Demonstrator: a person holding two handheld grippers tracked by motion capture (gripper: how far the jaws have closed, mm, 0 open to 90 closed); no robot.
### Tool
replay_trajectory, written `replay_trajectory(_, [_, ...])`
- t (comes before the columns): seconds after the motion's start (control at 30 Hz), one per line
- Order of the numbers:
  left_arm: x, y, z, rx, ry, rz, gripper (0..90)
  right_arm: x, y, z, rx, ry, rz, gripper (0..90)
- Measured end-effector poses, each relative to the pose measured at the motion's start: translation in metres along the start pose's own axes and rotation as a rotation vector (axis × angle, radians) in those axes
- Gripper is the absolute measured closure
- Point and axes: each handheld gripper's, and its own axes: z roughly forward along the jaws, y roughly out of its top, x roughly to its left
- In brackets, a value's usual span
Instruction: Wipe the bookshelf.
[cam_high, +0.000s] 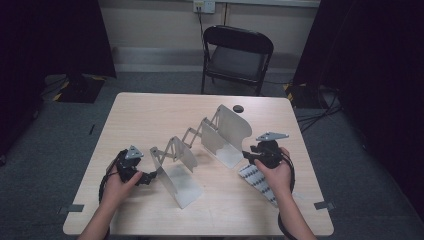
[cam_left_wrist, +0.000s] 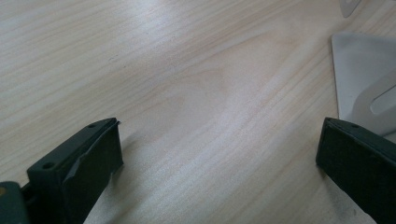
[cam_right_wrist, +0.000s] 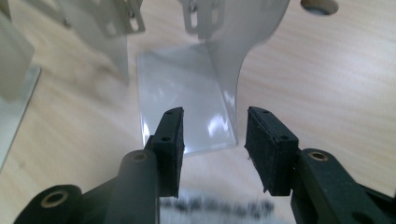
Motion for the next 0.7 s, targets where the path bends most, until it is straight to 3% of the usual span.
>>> replay_trajectory(0.27, [0.000,0.000,0.000,0.001,-0.001,0.002,0.0,-0.004,0.028,0.005,-0.022,-0.018,0.008,58.6])
replay_trajectory(0.7, [0.000,0.000,0.000,0.000,-0.001,0.002,0.1,-0.007,0.038,0.022,-0.007,-0.005,0.017,67.0])
